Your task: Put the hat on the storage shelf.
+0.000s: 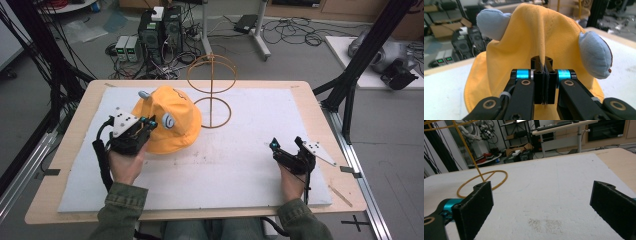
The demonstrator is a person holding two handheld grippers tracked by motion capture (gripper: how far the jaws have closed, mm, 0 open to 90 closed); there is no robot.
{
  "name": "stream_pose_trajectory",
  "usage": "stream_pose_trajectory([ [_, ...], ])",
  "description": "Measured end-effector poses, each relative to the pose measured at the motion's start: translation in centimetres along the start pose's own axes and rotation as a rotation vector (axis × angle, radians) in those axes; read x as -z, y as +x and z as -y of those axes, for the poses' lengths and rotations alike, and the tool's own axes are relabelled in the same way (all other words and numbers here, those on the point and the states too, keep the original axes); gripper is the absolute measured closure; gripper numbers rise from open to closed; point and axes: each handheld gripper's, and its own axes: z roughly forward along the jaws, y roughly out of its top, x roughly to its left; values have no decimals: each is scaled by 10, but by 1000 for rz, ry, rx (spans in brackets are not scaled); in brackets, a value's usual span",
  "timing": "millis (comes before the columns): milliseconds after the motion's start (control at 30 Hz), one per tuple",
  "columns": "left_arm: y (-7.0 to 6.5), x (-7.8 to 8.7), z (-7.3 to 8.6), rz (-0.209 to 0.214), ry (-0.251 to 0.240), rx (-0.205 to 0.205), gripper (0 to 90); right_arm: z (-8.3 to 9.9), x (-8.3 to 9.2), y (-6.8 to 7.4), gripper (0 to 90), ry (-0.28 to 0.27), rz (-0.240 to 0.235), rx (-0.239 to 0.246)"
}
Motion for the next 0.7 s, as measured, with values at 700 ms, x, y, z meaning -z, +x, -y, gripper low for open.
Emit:
stream_pose_trajectory([
  [700,9,11,-109,76,-464,88,886,0,-1,1,45,-3,-8,-8],
])
